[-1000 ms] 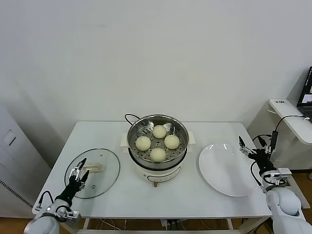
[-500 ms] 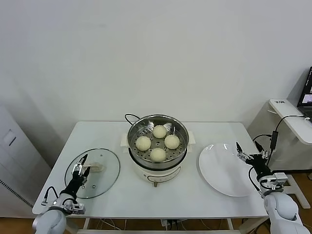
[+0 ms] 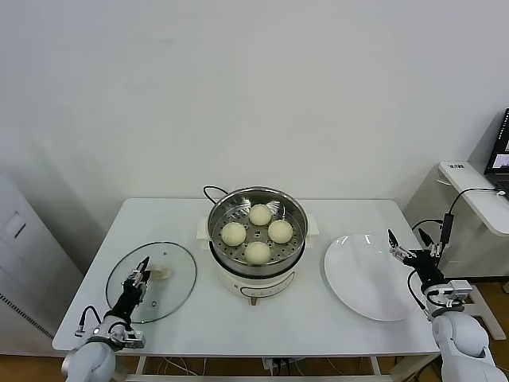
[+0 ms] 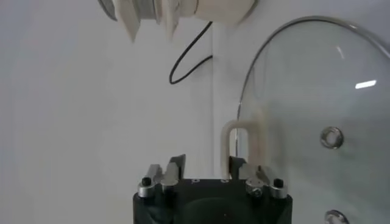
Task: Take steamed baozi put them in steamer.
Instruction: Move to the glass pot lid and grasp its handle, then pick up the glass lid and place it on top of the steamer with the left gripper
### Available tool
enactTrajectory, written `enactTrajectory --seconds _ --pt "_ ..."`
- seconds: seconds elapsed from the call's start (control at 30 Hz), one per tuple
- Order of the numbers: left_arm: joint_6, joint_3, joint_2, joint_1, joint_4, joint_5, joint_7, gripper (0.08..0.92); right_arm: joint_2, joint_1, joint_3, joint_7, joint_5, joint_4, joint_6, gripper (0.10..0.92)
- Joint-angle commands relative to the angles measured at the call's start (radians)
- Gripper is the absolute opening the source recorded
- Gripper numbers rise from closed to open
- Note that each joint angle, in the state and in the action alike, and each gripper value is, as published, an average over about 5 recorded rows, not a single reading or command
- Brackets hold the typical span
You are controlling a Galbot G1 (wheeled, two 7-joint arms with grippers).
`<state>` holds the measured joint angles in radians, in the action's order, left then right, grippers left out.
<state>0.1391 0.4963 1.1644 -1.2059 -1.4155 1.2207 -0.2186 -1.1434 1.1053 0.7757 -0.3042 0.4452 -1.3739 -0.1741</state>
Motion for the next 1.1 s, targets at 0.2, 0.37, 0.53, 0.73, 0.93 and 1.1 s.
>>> enactTrajectory --seconds 0.2,0.37,0.53,0.73,0.93,1.1 --pt "0.026 0.08 -0.009 -0.023 -0.082 0.012 -0.059 0.173 0.001 0.0 0.003 -0.005 0.002 0.001 0.005 0.823" --pt "0.028 0.128 -0.058 -0.025 -0.155 -0.052 -0.033 0.095 0.002 0.001 0.002 -0.006 0.012 -0.009 0.012 0.823" --pt "-0.007 0.156 -0.133 -0.009 -0.217 -0.167 0.062 0.095 0.004 0.004 -0.005 -0.006 0.015 -0.022 0.023 0.823" --pt "-0.109 0.12 -0.193 0.012 -0.329 -0.257 0.186 0.095 -0.005 0.01 -0.01 -0.005 0.015 -0.041 0.035 0.823" --pt "-0.209 -0.008 -0.207 0.056 -0.445 -0.265 0.278 0.095 -0.002 0.018 -0.009 -0.005 0.015 -0.055 0.043 0.823" --pt "-0.319 -0.151 -0.209 0.112 -0.529 -0.233 0.336 0.095 0.005 0.026 -0.01 -0.006 0.014 -0.068 0.054 0.823"
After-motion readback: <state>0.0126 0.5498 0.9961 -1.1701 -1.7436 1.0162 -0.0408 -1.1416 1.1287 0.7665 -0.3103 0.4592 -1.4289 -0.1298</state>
